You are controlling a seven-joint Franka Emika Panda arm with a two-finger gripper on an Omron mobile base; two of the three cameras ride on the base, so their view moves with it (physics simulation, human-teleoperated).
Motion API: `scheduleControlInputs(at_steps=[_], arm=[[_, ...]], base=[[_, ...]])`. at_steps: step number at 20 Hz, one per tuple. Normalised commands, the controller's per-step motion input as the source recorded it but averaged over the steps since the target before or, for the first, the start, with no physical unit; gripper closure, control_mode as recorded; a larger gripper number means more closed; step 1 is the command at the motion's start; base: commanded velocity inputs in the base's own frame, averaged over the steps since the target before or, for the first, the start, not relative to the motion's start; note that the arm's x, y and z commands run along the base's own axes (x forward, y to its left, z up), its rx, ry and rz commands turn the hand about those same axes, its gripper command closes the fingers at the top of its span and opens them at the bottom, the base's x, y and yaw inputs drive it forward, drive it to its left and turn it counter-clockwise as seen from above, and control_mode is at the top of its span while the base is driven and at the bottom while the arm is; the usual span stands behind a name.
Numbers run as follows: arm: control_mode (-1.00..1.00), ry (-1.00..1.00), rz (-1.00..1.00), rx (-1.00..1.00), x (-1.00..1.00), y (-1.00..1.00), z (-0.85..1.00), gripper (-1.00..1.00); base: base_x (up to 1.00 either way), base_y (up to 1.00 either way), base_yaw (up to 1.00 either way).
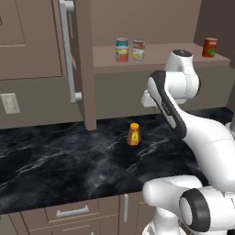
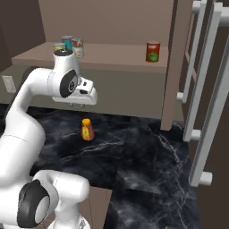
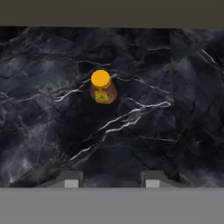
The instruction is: Stack two cans on top of the other two cans in the cabinet.
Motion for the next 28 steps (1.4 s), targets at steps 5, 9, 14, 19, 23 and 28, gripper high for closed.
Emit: scheduleControlInputs(at_steps=[5,9,14,19,23,28], arm=[[-1.00,-0.08,0.02,0.00,-0.18,0.01,0.00,-1.00],[-1.00,-0.40,0.07,0.00,-0.37,0.11,0.02,-1.00],[-1.00,-0.37,0.00,0.00,-0.23,0.23,0.31,-1.00],[-1.00,-0.13,-0.08,0.00,-0.06,0.31,0.54,-1.00],[-1.00,-0.04,-0.13,0.00,-0.01,0.29,0.63,-1.00],[-1.00,-0.03,-0.08,0.00,0.00,0.24,0.63,-1.00]], base=[[0.00,0.00,0.00],[0.00,0.00,0.00],[0.00,0.00,0.00],[0.00,0.00,0.00],[0.00,0.00,0.00],[0.00,0.00,0.00]])
